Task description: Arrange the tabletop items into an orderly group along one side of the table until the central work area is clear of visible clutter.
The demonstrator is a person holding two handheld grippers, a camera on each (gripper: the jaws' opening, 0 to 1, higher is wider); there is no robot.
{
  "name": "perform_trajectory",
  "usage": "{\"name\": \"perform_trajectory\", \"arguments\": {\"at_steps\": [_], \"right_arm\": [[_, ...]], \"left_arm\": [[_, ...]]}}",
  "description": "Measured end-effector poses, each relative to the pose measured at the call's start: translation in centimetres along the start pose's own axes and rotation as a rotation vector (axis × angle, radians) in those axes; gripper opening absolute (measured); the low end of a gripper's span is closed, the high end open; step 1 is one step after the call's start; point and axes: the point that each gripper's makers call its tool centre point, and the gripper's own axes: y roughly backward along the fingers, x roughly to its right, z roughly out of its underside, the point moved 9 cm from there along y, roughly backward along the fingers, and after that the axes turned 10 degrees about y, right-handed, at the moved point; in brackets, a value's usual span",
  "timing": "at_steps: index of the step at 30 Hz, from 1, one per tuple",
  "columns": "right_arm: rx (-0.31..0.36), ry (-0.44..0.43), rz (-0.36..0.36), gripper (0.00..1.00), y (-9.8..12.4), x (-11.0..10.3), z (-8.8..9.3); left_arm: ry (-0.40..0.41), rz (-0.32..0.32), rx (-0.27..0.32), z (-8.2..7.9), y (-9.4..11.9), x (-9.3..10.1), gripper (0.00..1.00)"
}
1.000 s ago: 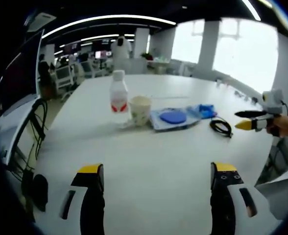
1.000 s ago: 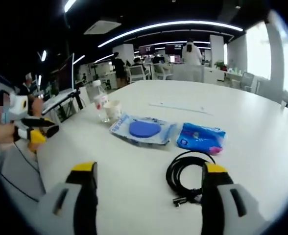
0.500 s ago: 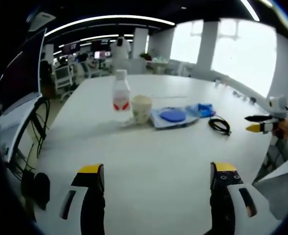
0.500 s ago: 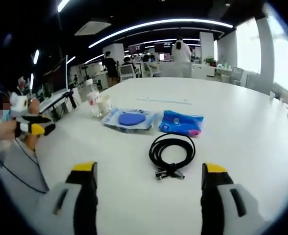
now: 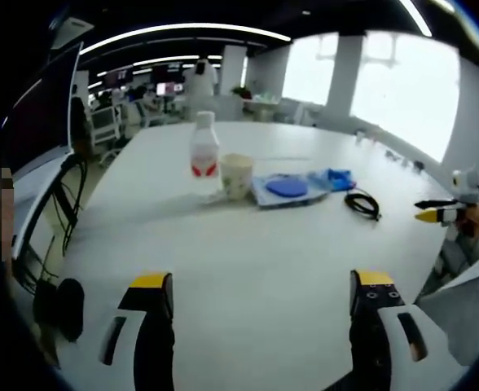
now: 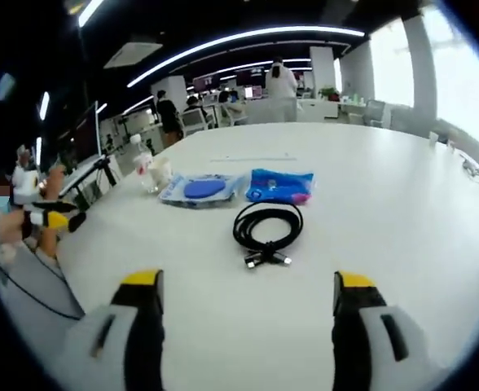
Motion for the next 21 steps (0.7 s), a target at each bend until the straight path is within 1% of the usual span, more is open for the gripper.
{"name": "perform_trajectory", "arguments": {"at_steps": [4,6,7,12,16,21], "right_arm": [[-0.007,-0.001,0.0,0.84,0.0,-0.1,0.5],[-0.016,-0.015,0.003,0.83,-0.1,-0.1,1.0],[-0.03,-0.039,0.001,0.83,-0.2,-0.2,1.4],[-0.03,-0.051,0.003,0.82,-0.4,-0.5,1.5],[-0.063,-0.059,0.007,0.78,-0.7,-1.0,1.6],[-0.062,-0.079,0.002,0.77,-1.0,-1.5,1.6]], "left_arm": [[0.005,0.001,0.006,-0.1,0.1,-0.1,0.86],[0.01,0.0,0.007,-0.1,0.0,-0.2,0.86],[0.013,-0.002,0.004,-0.1,0.0,-0.2,0.86],[0.023,-0.005,0.009,-0.2,0.1,-0.2,0.86],[0.018,-0.002,0.007,0.1,0.1,-0.2,0.86],[0.026,0.003,0.006,0.4,0.1,-0.2,0.87]]}}
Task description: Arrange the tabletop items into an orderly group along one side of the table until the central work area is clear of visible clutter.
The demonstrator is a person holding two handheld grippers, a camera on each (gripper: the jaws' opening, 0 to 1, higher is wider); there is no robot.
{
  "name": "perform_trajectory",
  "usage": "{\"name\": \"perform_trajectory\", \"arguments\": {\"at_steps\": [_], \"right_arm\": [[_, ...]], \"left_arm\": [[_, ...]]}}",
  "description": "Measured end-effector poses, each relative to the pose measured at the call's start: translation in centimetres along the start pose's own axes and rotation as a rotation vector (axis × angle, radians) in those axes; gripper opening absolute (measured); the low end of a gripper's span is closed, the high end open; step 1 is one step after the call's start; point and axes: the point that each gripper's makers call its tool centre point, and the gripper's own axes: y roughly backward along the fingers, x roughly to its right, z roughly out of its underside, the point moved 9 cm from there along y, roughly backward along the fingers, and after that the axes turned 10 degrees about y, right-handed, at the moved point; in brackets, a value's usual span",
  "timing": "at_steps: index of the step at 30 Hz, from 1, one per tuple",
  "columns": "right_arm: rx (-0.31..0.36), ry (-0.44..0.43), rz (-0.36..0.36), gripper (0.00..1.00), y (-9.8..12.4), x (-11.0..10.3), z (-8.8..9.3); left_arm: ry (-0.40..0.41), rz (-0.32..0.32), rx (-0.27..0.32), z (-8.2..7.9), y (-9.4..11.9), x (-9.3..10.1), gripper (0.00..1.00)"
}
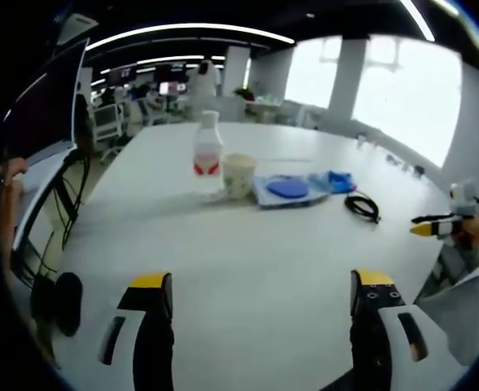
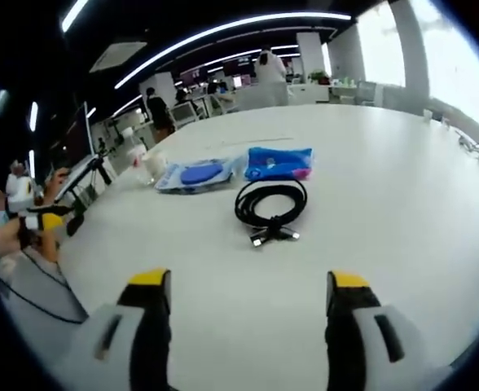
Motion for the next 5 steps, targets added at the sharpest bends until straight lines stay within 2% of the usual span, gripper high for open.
{"name": "perform_trajectory", "arguments": {"at_steps": [5], "right_arm": [[-0.021,-0.005,0.009,0.75,-0.08,-0.02,0.21]], "left_arm": [[0.011,-0.002,0.013,-0.06,0.04,-0.22,0.87]]}}
